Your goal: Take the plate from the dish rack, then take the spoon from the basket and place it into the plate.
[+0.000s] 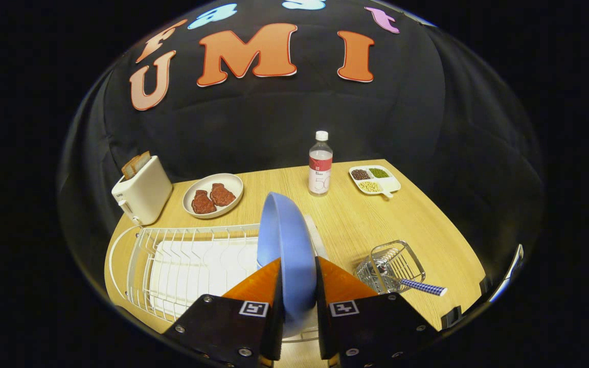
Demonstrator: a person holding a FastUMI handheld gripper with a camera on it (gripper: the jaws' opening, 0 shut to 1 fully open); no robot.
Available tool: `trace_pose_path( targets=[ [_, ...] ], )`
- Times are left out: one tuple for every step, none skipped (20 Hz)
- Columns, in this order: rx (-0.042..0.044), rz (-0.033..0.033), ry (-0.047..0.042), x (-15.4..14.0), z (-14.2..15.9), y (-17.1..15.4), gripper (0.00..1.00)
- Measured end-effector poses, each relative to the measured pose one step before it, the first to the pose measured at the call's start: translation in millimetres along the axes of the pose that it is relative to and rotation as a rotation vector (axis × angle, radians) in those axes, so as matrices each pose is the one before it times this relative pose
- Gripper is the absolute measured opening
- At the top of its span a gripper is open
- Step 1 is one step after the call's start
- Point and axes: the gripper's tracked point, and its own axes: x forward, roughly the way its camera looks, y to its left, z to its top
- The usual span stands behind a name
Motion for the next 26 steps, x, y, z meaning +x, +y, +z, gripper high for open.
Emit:
trace_pose_path(
  targets=[
    [0.00220, -0.01493, 0.00464, 1.18, 0.98, -2.76, 0.27],
    [-0.00182, -0.02030, 0.00204, 0.89, 1.70, -2.75, 0.25],
    [-0.00989, -0.02022, 0.00172, 0.49, 1.75, -3.25, 0.22],
    [-0.00530, -0.01915, -0.00778, -0.73, 3.14, -2.74, 0.21],
    [-0.00412, -0.01918, -0.01241, -1.42, 4.67, -1.33, 0.18],
    [-0.00103, -0.01006, -0.00481, -1.92, 1.69, 0.12, 0.18],
    [-0.00568, -0.00806, -0.00099, -1.03, 0.09, 0.89, 0.17],
    [-0.00942, -0.01062, 0.00035, -1.32, 0.78, 0.15, 0.17],
    [-0.00734, -0.00898, -0.00482, -2.36, 1.53, 0.49, 0.17],
    [-0.00954, -0.01372, -0.01026, -2.07, 3.48, 0.06, 0.17],
    [-0.01348, -0.01187, -0.00835, -2.16, 1.95, 0.55, 0.17],
    [-0.01845, -0.01555, -0.01052, -2.18, 3.38, -0.94, 0.17],
    [-0.01231, -0.01432, -0.01004, -2.20, 1.73, -1.34, 0.17],
    [-0.00477, -0.01041, -0.00373, -2.09, 1.89, -0.48, 0.17],
    [-0.00549, -0.01336, -0.00361, -2.29, 0.86, -1.96, 0.17],
    [0.00513, -0.00449, -0.00935, -1.56, 2.98, -1.56, 0.17],
    [0.00570, -0.00589, -0.01007, -2.07, 3.70, -1.62, 0.17],
    [0.01366, 0.00765, -0.00591, -2.67, 4.18, 0.19, 0.17],
    [0.01879, 0.00713, -0.00209, -3.20, 1.55, 0.51, 0.17],
    [0.00956, 0.00565, -0.00260, -3.35, 2.18, 0.14, 0.17],
    [0.00427, 0.00161, -0.00643, -2.90, 1.57, -1.38, 0.17],
    [0.00540, 0.00533, -0.00278, -5.07, 0.68, -0.76, 0.17],
    [0.01384, 0.01164, 0.00386, -5.11, -1.31, 1.48, 0.17],
    [0.01922, 0.01586, 0.00701, -4.85, -2.14, 1.76, 0.17],
    [0.01894, 0.01574, 0.00814, -4.64, -3.67, -0.27, 0.17],
    [0.01485, 0.01329, 0.00707, -5.57, -4.25, 0.52, 0.17]
  ],
)
